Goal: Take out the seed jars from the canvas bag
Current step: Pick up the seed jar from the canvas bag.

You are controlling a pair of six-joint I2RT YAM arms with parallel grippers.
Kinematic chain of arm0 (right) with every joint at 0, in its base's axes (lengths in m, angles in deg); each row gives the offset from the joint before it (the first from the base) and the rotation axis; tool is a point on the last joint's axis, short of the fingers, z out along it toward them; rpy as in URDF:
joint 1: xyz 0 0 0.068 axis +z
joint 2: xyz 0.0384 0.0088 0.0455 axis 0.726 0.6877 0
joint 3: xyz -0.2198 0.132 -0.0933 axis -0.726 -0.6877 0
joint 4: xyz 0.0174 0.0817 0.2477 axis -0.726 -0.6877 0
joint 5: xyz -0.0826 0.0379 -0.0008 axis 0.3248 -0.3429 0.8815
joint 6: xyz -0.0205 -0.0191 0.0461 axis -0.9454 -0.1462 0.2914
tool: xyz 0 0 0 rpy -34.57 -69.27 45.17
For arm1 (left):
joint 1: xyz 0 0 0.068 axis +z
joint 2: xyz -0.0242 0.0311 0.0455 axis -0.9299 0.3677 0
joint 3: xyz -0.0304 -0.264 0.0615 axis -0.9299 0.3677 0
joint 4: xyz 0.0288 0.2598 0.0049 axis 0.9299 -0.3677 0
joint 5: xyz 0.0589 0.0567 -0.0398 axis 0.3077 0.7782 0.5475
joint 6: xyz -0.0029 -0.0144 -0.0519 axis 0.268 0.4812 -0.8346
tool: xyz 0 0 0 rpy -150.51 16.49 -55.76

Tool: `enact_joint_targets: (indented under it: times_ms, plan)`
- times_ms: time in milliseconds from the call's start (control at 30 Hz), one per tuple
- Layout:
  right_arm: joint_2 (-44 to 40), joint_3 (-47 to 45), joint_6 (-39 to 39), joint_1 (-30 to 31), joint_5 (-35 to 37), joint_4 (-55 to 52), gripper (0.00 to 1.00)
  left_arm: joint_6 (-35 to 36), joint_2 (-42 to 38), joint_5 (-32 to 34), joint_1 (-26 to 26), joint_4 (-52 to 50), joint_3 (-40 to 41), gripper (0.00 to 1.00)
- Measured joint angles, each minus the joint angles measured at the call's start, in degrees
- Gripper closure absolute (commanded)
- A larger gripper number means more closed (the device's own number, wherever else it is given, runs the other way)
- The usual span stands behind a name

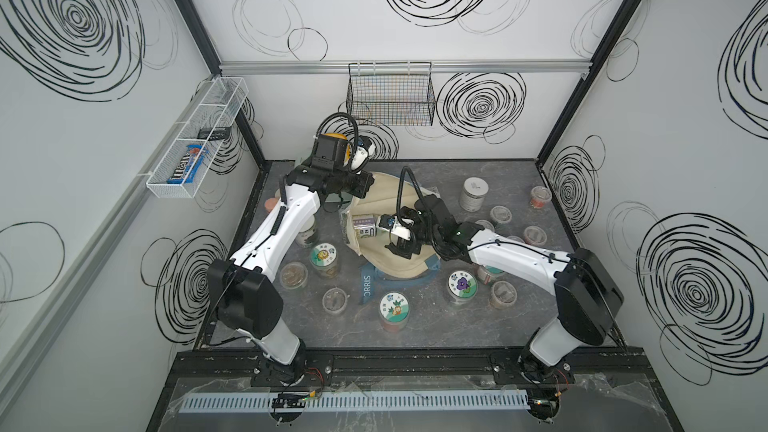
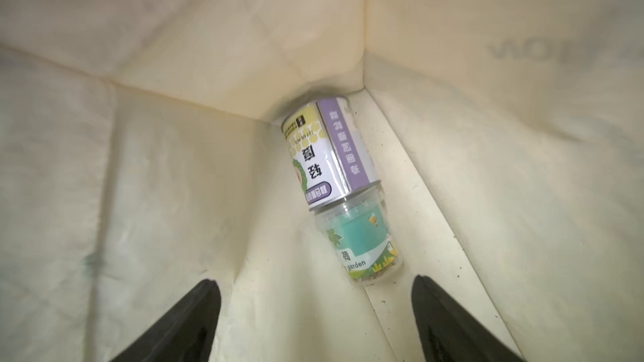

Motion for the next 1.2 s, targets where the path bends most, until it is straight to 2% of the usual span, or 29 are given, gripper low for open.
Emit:
enact_joint_targets:
  times_ms: [333, 500, 667, 800, 967, 1200]
  plan:
    - [13.09, 7.58, -8.48, 1.07, 12.85, 0.31, 0.1, 0.39, 0.0, -1.92, -0.28, -0.28, 0.0, 1.0]
    - [16.2, 9.68, -11.15, 1.05, 15.41, 0.26, 0.05, 0.39, 0.0, -2.29, -0.52, -0.31, 0.0, 1.0]
    - [18.64, 11.61, -12.63, 0.72, 16.7, 0.26, 0.05, 0.39, 0.0, -2.47, -0.94, -0.28, 0.0, 1.0]
    - [20.5, 12.9, -13.16, 0.57, 17.11, 0.28, 0.1, 0.39, 0.0, -2.69, -1.16, -0.31, 0.0, 1.0]
    - [22.77, 15.02, -13.09, 0.55, 17.44, 0.22, 0.24, 0.39, 0.0, -2.36, -1.18, -0.28, 0.0, 1.0]
    - [23.41, 15.72, -12.17, 0.57, 17.46, 0.22, 0.32, 0.39, 0.0, -1.92, -1.18, -0.22, 0.0, 1.0]
